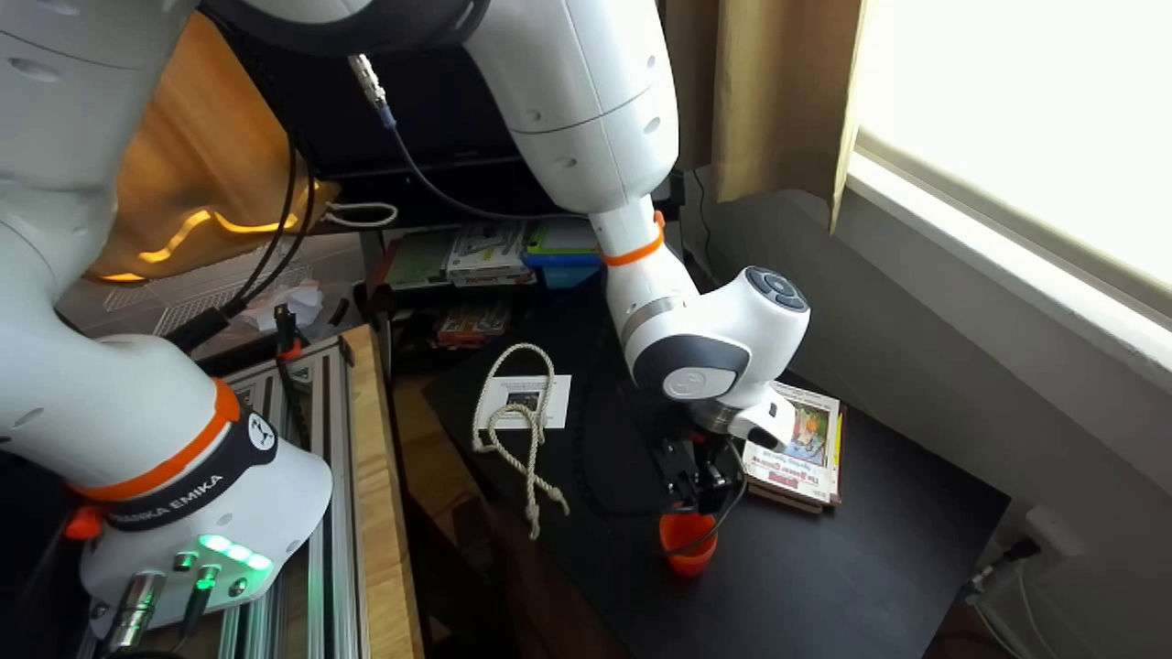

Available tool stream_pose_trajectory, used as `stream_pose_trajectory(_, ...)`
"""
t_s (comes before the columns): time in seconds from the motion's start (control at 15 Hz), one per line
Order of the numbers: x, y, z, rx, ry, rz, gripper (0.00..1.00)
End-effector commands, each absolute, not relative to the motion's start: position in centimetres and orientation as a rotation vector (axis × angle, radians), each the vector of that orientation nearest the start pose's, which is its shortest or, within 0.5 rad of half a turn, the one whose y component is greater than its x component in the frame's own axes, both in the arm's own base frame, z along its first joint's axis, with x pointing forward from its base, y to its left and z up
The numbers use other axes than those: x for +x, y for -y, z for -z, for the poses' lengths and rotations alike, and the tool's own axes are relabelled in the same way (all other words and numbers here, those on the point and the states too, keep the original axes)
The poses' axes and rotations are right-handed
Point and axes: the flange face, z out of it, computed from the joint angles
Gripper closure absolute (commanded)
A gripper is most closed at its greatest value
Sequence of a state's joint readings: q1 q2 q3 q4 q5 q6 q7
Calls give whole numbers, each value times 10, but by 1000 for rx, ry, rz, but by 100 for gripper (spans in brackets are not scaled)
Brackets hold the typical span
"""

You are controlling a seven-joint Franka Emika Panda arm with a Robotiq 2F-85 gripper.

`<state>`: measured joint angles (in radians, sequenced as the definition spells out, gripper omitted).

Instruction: Remove the orange cup from the pink cup

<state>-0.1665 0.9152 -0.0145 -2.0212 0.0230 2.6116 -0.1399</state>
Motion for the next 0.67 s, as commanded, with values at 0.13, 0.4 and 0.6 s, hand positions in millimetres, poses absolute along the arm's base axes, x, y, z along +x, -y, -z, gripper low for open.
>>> stream_pose_trajectory(0.13,502,98,45,-3040,-85,-552,0)
stream_pose_trajectory(0.4,498,101,51,-3055,-89,-566,0)
stream_pose_trajectory(0.6,494,105,55,-3058,-100,-579,14)
